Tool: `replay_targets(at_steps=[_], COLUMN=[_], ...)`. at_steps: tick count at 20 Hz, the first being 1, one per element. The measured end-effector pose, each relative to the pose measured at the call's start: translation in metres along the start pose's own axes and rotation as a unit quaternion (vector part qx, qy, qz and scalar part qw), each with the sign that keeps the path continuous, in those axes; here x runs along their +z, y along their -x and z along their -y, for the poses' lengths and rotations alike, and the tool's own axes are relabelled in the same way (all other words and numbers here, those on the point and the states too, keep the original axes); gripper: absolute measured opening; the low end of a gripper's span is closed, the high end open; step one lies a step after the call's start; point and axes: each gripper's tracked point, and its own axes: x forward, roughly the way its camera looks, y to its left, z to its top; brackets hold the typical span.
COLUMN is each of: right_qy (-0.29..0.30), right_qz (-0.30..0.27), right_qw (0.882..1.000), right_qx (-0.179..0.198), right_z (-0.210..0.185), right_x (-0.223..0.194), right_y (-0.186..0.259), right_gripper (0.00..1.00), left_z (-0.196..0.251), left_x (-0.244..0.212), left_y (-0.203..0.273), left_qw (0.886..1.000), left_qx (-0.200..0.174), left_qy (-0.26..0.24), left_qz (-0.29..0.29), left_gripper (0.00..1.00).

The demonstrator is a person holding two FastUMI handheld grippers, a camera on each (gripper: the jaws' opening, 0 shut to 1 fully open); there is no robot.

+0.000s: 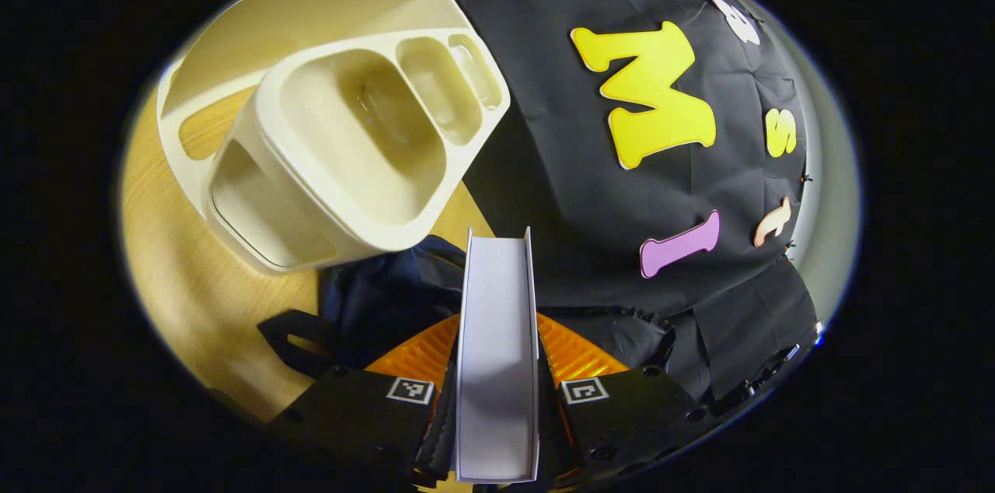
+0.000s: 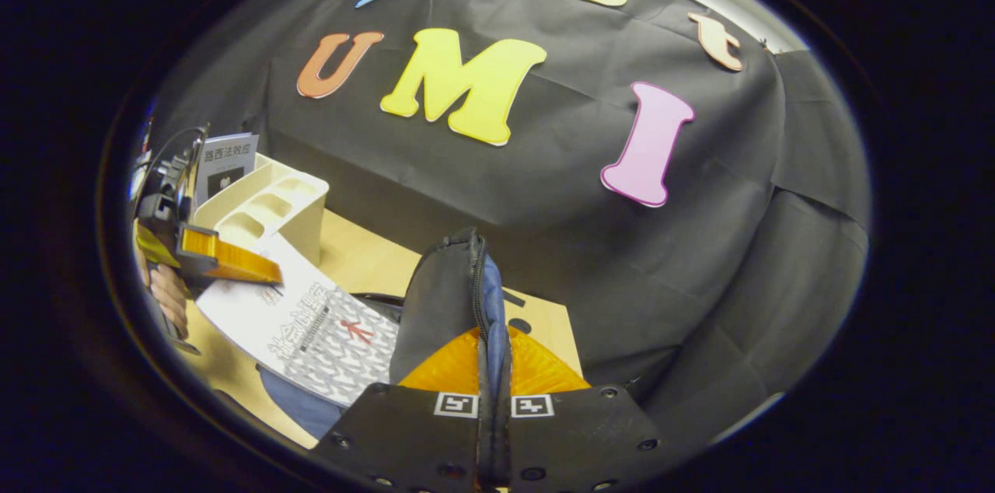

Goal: Open the schoolbag, grab two books from the bookshelf and put them into the schoolbag.

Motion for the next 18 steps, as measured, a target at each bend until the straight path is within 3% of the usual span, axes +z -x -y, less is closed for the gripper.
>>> replay_targets(at_steps=[4,11,15,18], right_qy=[-0.021,-0.058,-0.099,-0.130], right_qz=[0.014,0.044,0.045,0.030], right_qw=[1.000,0.997,0.992,0.989], right_qx=[0.017,0.038,0.066,0.062], right_z=[-0.009,-0.027,-0.031,-0.028], right_x=[0.005,0.014,0.001,-0.016], right_y=[0.006,0.028,0.035,0.032], right_gripper=[0.01,0.00,0.01,0.01], left_z=[-0.010,-0.017,-0.028,-0.042], left_x=[-0.033,-0.071,-0.090,-0.115], left_y=[-0.023,-0.048,-0.075,-0.092], left_qw=[1.000,0.987,0.981,0.988], left_qx=[0.019,0.052,0.068,0.073], left_qy=[-0.018,-0.153,-0.177,-0.120], left_qz=[-0.013,-0.008,-0.027,-0.066], left_gripper=[0.45,0.47,0.52,0.60])
